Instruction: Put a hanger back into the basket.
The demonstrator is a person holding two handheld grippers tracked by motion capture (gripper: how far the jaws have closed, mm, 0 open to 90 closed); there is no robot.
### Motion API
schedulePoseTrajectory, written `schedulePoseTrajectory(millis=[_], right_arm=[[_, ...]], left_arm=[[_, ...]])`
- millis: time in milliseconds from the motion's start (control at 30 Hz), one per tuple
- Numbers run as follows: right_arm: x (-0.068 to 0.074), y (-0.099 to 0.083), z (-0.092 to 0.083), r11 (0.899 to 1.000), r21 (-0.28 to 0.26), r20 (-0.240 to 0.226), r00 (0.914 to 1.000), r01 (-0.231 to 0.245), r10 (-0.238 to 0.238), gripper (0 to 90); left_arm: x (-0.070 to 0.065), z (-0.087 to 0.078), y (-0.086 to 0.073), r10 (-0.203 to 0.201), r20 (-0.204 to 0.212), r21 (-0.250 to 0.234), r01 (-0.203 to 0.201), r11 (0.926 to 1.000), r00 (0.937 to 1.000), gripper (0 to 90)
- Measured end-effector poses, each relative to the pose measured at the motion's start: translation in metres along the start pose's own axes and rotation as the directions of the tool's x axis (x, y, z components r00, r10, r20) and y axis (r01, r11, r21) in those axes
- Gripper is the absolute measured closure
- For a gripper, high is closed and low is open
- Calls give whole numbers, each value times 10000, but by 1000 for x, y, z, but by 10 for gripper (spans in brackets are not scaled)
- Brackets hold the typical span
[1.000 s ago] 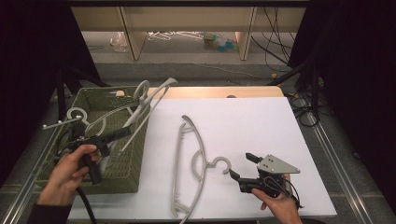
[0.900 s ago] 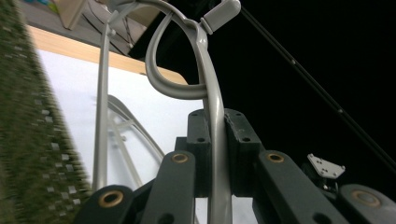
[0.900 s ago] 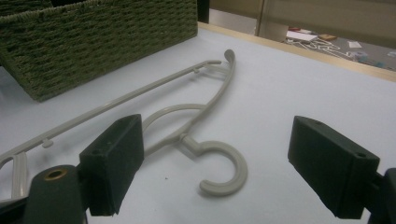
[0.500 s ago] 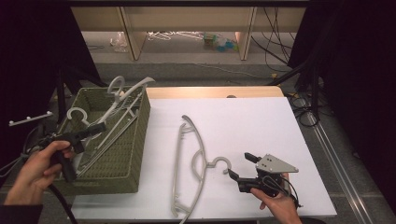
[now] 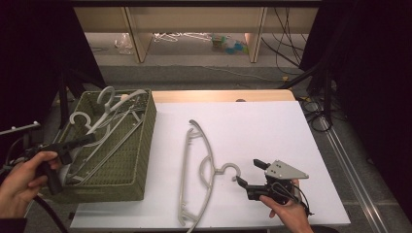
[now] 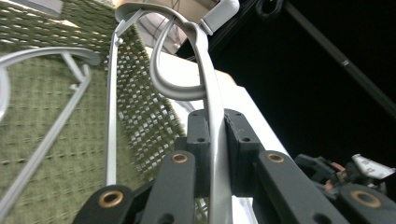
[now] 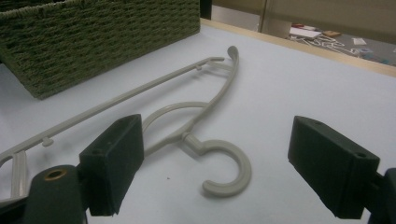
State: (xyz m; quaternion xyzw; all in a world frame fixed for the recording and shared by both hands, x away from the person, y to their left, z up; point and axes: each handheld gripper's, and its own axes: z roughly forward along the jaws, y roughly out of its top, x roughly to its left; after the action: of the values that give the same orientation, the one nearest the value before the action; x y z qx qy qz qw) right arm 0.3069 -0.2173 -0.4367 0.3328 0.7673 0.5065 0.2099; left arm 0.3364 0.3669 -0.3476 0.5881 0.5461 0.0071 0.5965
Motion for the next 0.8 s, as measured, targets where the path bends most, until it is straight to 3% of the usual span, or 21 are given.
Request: schedulePoseTrajectory(millis=[133, 267, 533, 600, 800], right_arm=[[0, 0, 1, 9999, -140, -47, 10000, -3, 2, 194], [1, 1, -1, 9997, 229, -1, 10000, 44, -44, 194], [1, 0, 2, 9999, 52, -90, 9999, -102, 103, 193], [0, 0, 1, 10000, 69, -74, 10000, 60, -59, 194], [0, 0, 2, 10000, 65, -45, 10000, 41, -41, 194]], left_arm=[[6, -2, 1, -88, -120, 215, 91, 9997, 9999, 809], [15, 14, 9, -38, -433, 837, 74, 9965, 9991, 809], [29, 35, 19, -147, -810, 1383, 258, 9901, 9966, 807], [33, 34, 20, 127, -1131, 1401, 32, 9901, 9935, 803], [42, 32, 22, 824, -1322, 1759, -584, 9827, 9878, 791]])
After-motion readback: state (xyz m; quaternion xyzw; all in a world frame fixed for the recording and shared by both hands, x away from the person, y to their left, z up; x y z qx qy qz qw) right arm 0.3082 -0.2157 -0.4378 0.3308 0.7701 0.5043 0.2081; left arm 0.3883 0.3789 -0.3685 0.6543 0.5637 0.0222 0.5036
